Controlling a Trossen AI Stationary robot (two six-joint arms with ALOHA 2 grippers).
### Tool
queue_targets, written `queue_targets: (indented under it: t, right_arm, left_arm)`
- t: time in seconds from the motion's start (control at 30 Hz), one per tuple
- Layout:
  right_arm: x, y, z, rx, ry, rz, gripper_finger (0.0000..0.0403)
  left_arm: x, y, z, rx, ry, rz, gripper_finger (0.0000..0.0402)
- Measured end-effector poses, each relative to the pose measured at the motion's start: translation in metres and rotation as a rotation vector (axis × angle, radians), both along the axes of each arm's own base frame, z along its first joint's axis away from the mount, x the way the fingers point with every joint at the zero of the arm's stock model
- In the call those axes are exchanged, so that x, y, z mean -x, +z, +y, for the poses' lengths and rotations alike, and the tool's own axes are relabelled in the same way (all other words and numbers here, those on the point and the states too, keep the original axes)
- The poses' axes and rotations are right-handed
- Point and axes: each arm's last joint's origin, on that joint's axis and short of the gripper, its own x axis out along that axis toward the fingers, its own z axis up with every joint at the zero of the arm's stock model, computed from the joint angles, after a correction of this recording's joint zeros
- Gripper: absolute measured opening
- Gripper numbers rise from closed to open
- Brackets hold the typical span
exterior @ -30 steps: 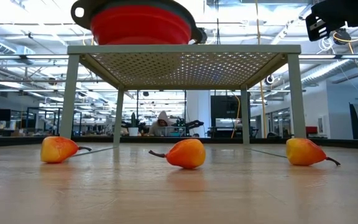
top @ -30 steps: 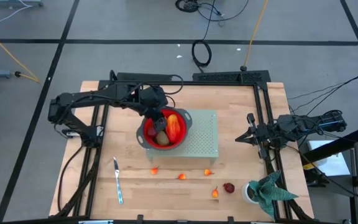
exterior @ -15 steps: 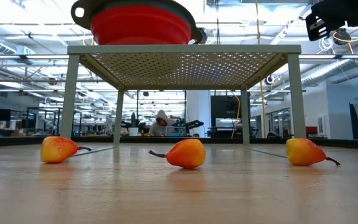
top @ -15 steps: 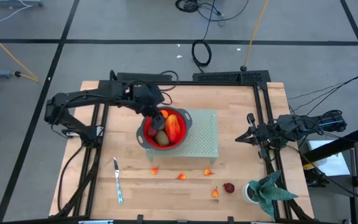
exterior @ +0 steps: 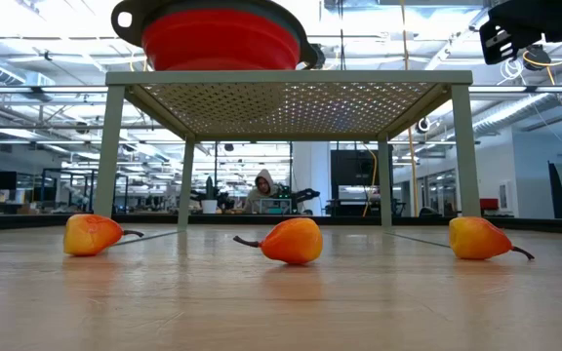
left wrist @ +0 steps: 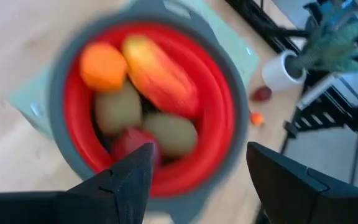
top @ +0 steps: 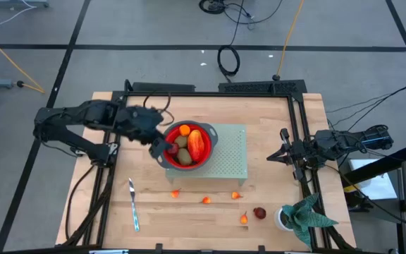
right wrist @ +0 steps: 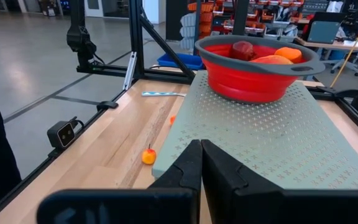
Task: Pick & Place Fruit
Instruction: Put the peach fruit into the strainer
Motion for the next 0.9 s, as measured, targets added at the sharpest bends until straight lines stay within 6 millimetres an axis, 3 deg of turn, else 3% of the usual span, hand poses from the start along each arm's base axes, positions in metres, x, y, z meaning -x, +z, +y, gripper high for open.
queue_targets:
  t: [0.27, 0.47, 0.9]
  right_arm:
    - [0.000, 0.000, 0.000, 0.000, 0.000, 0.000, 0.0004]
    - [0.000, 0.000, 0.000, 0.000, 0.000, 0.001, 0.0004]
    - [0.000, 0.000, 0.000, 0.000, 0.001, 0.001, 0.0004]
  left_arm:
    - [0.020, -0.008, -0.043, 0.148, 0.005, 0.152, 0.0257]
    - [0.021, -0.015, -0.071, 0.165, 0.032, 0.170, 0.0257]
    - [-0.009, -0.059, -0.128, -0.026, -0.113, 0.308, 0.0257]
